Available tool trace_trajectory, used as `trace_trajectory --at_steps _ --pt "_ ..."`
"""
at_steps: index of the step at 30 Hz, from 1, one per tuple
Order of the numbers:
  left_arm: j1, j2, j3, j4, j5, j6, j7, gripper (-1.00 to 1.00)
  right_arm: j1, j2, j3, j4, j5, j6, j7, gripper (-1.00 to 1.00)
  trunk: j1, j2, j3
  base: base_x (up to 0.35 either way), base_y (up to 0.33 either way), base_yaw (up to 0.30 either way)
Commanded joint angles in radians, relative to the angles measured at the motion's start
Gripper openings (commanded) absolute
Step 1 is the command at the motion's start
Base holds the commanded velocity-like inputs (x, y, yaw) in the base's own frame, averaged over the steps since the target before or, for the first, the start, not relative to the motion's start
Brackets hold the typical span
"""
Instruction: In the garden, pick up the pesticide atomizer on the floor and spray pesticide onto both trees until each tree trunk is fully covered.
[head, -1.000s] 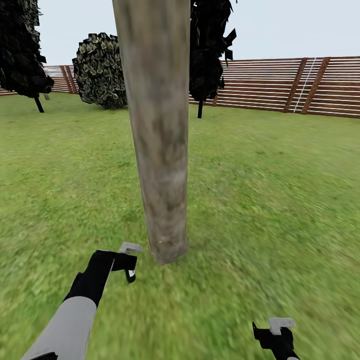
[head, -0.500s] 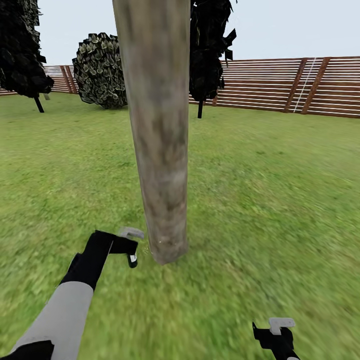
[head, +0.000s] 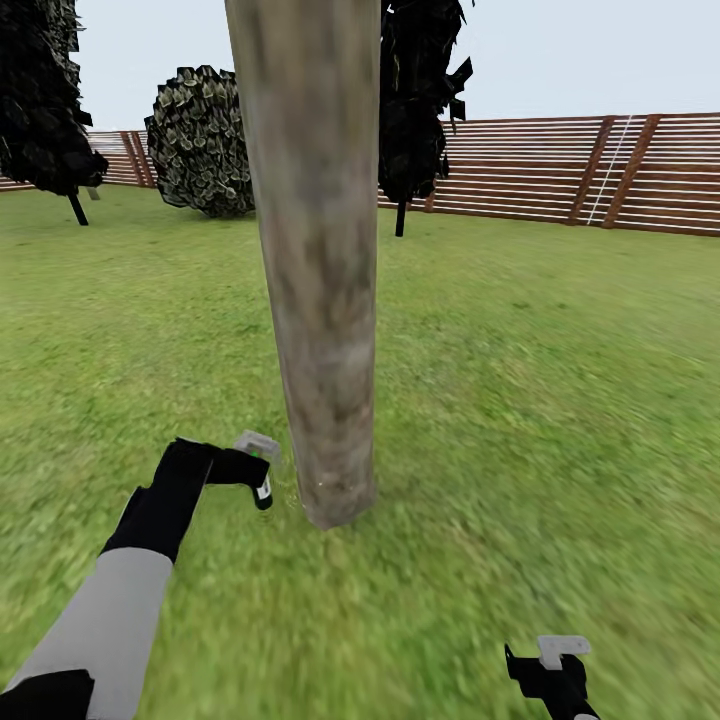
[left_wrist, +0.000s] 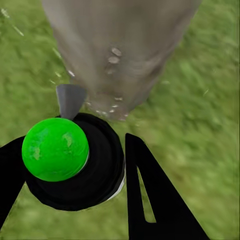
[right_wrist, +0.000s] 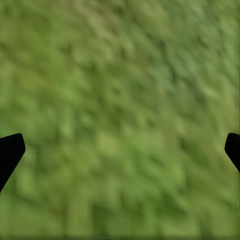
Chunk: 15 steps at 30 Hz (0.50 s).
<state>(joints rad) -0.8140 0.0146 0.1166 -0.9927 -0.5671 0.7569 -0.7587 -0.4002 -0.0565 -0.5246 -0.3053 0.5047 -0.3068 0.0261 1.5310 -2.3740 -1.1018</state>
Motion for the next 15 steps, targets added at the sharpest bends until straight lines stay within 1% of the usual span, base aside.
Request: trace_trajectory --at_steps 1,6,8,9,15 --pt "-0.004 0.001 0.0 -0.013 -0.001 0.006 -0.001 -1.0 0.0 0.0 0.0 0.0 0.0 0.0 0.0 1.0 0.0 0.0 0.0 0.0 0.0 0.0" --pt "-0.015 0.001 0.0 -0.064 -0.002 0.049 -0.026 -1.0 0.0 0.0 0.0 0.0 0.0 0.0 0.0 1.0 0.0 0.0 0.0 0.0 0.0 0.0" --pt "-0.027 0.001 -0.006 -0.093 -0.001 0.113 -0.03 -1.0 0.0 0.0 0.0 0.0 0.0 0.0 0.0 1.0 0.0 0.0 0.0 0.0 0.0 0.0" --pt "-0.032 0.001 -0.008 -0.105 -0.001 0.13 -0.031 -1.0 0.0 0.0 0.0 0.0 0.0 0.0 0.0 1.0 0.0 0.0 0.0 0.0 0.0 0.0" --pt "-0.055 0.002 -0.011 -0.117 -0.005 0.143 -0.031 -1.0 0.0 0.0 0.0 0.0 0.0 0.0 0.0 1.0 0.0 0.0 0.0 0.0 0.0 0.0"
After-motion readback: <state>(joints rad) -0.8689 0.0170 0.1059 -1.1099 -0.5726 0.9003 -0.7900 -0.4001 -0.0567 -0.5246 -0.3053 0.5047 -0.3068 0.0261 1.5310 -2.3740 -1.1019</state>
